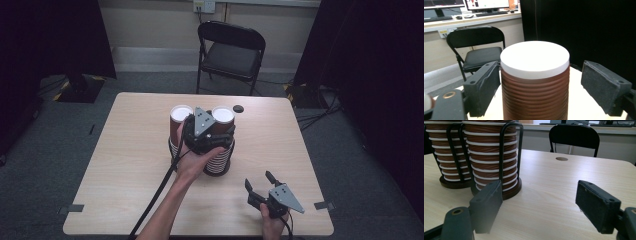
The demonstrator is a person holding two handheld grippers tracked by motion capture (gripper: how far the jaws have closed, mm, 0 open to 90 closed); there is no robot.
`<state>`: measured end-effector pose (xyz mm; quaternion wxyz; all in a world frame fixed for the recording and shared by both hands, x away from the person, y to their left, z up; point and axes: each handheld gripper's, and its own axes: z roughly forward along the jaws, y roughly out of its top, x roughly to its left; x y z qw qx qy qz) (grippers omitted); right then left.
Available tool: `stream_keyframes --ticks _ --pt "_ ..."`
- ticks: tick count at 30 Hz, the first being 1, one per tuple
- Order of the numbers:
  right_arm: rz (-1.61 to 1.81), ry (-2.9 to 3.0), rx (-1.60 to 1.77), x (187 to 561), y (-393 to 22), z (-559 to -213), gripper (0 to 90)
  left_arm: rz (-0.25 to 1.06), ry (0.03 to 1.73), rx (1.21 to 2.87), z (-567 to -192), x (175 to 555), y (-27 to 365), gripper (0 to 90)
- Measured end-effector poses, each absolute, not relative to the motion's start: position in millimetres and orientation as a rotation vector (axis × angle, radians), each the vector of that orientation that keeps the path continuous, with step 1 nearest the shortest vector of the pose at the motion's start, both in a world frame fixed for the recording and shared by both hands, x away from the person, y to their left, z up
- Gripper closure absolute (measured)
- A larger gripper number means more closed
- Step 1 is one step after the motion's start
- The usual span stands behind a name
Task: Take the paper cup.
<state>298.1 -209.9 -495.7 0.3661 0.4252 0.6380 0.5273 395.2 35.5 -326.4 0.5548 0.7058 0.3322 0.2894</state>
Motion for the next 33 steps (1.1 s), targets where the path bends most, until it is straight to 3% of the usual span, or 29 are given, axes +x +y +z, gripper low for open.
stream_keyframes --ticks 19,33 --pt "1.362 1.638 1.085 297 -210 -496 20.7 0.721 0.812 1.727 -328 412 21 17.6" --pt "1.363 1.638 1.083 297 -210 -496 20.8 0.697 0.848 1.683 -330 414 22 22.0"
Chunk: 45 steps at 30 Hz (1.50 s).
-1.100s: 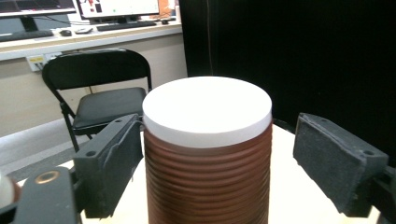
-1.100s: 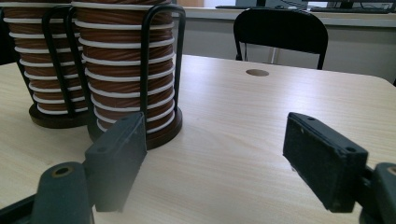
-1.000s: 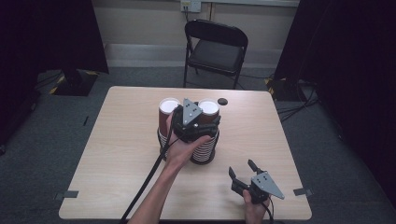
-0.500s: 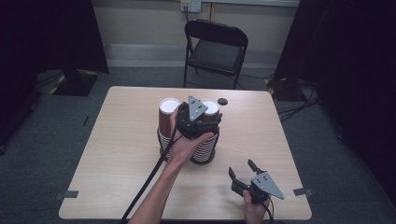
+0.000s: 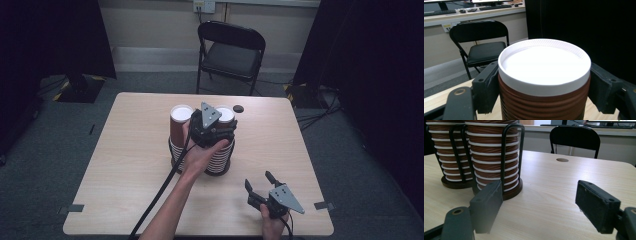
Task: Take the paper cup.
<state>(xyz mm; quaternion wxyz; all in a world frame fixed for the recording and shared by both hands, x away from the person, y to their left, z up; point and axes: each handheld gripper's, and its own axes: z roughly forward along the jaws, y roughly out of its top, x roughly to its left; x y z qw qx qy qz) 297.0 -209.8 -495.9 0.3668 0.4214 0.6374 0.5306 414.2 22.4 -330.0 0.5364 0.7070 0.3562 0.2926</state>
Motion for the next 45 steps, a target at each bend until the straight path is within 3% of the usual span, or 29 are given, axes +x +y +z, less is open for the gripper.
stream_keyframes --ticks 45 --pt "1.37 1.643 1.08 297 -210 -496 20.7 0.682 0.716 1.53 -292 405 36 22.2"
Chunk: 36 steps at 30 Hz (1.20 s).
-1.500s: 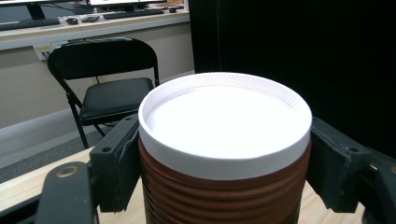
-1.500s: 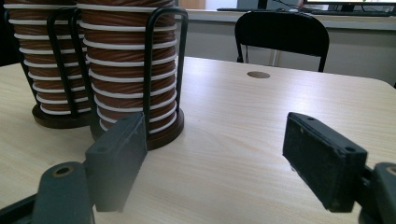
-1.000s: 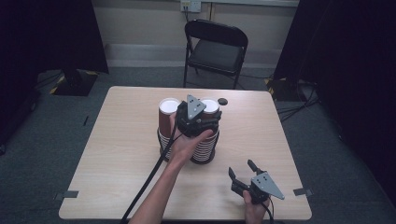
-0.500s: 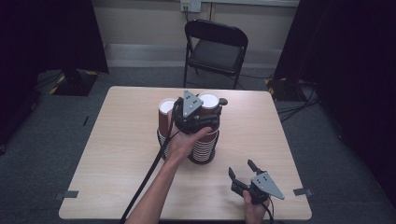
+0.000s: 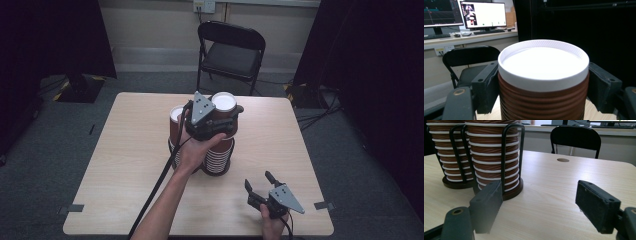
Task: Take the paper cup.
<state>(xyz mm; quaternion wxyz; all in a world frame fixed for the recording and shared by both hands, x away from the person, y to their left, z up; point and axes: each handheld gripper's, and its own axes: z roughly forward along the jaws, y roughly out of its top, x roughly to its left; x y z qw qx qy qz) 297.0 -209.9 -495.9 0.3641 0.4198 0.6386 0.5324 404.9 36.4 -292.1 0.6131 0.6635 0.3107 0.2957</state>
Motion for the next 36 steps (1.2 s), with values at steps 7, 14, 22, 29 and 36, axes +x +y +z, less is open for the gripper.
stream_keyframes --ticks 7,14,22,29,36 --pt "1.37 1.643 1.079 297 -210 -496 20.7 0.703 0.728 1.497 -287 404 45 22.2" --pt "1.369 1.643 1.079 297 -210 -496 20.7 0.673 0.749 1.456 -281 407 57 22.3" --pt "1.368 1.641 1.08 297 -210 -496 20.7 0.659 0.738 1.417 -276 403 65 22.3" --pt "1.368 1.644 1.079 297 -210 -496 20.7 0.634 0.722 1.373 -268 398 74 22.4" --pt "1.368 1.644 1.079 297 -210 -496 20.7 0.622 0.722 1.363 -263 393 79 22.4"
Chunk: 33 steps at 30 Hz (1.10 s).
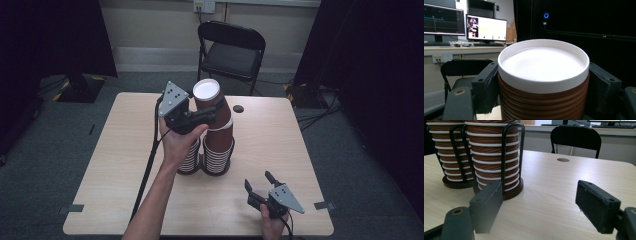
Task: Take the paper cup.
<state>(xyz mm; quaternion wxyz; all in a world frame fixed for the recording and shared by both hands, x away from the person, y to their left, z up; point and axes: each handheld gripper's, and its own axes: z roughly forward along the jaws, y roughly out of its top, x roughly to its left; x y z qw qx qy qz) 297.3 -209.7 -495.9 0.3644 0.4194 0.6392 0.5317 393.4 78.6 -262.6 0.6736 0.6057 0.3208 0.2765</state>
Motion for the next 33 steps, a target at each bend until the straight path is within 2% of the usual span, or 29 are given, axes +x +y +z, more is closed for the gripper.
stream_keyframes --ticks 13,33 --pt "1.368 1.642 1.08 297 -210 -496 20.7 0.607 0.691 1.378 -255 372 88 22.4" --pt "1.365 1.641 1.079 297 -210 -496 20.7 0.596 0.702 1.38 -269 347 103 22.4"
